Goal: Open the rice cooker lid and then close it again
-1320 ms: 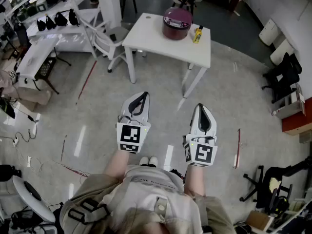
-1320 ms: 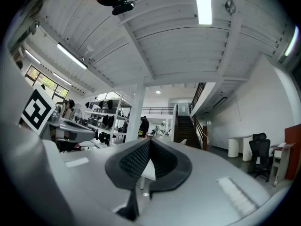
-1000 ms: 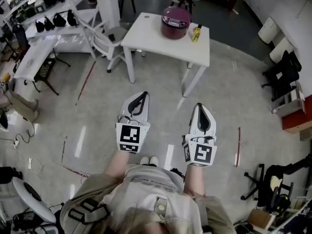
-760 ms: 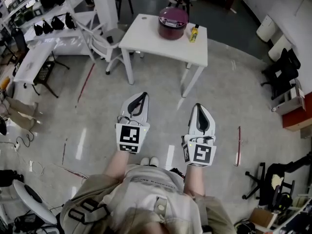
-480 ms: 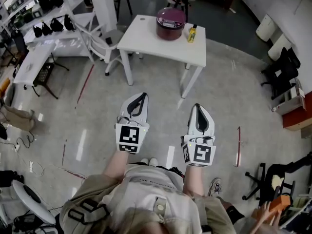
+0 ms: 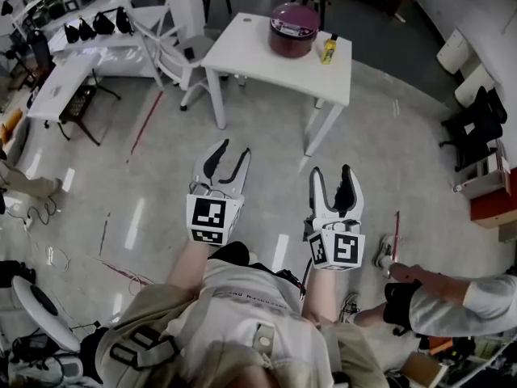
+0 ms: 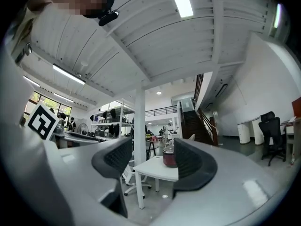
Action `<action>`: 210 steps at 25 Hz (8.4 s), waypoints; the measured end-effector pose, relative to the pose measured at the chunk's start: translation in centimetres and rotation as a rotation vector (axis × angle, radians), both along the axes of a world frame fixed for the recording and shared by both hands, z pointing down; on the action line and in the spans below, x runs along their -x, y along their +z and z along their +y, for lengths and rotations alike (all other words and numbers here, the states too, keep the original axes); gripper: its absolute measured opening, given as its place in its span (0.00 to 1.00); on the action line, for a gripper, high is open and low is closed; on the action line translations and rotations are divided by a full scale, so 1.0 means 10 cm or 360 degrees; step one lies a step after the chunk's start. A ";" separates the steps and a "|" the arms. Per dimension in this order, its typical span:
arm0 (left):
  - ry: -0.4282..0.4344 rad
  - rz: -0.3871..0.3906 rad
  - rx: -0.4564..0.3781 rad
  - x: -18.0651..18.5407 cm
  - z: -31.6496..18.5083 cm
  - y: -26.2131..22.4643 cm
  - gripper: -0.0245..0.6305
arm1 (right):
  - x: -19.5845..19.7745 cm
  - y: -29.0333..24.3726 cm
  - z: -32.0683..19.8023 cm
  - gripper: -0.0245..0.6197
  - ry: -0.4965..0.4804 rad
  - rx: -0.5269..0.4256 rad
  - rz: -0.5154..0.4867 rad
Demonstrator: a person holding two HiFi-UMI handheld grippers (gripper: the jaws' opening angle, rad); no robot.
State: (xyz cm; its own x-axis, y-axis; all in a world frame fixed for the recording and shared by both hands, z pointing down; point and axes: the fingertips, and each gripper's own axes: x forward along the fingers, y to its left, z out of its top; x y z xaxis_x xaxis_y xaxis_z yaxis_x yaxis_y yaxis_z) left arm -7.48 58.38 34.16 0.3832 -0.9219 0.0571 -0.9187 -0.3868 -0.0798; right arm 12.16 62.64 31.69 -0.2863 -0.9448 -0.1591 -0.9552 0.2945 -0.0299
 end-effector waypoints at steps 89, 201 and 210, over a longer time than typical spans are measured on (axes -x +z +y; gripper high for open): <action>0.0140 -0.0148 -0.0051 -0.28 -5.43 0.07 0.43 | -0.13 0.29 -5.58 0.45 -0.0172 0.0169 0.0035; 0.1203 -0.1866 0.0306 -1.24 -7.58 2.28 0.69 | 0.62 2.51 -7.73 0.70 -0.0972 0.1141 0.1703; 0.1190 -0.1926 0.0288 -1.24 -7.61 2.31 0.69 | 0.62 2.53 -7.74 0.70 -0.0962 0.1127 0.1716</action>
State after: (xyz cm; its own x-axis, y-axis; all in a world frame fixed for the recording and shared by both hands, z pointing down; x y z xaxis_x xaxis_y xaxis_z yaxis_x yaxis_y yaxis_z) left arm 4.95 -17.71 57.22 0.3979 -0.4742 0.7853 0.0977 -0.8293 -0.5502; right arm 5.99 -14.75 57.02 -0.3432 -0.4223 0.8390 -0.3397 0.8886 0.3083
